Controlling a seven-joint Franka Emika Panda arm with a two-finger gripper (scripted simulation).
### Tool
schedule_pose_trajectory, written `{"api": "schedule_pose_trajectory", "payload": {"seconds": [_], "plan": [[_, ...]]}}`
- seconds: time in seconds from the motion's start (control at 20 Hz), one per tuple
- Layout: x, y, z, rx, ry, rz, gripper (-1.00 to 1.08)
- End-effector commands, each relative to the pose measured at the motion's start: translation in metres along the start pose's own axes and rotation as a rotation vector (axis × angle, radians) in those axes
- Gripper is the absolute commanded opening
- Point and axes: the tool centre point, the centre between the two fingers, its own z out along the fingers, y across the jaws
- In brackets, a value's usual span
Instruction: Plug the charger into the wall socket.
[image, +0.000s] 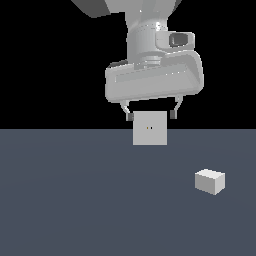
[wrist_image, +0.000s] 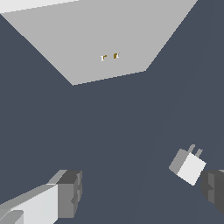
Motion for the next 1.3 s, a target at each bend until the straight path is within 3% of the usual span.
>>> {"api": "schedule_pose_trajectory", "payload": {"seconds": [0.0,0.65,1.25], "plan": [[-0.002,0.016,0.01,-0.007,0.015,0.088,1.0],[-0.025,0.085,0.051,-0.039,0.077,0.472,1.0],[-0.037,0.103,0.065,-0.049,0.095,0.592,1.0]]}}
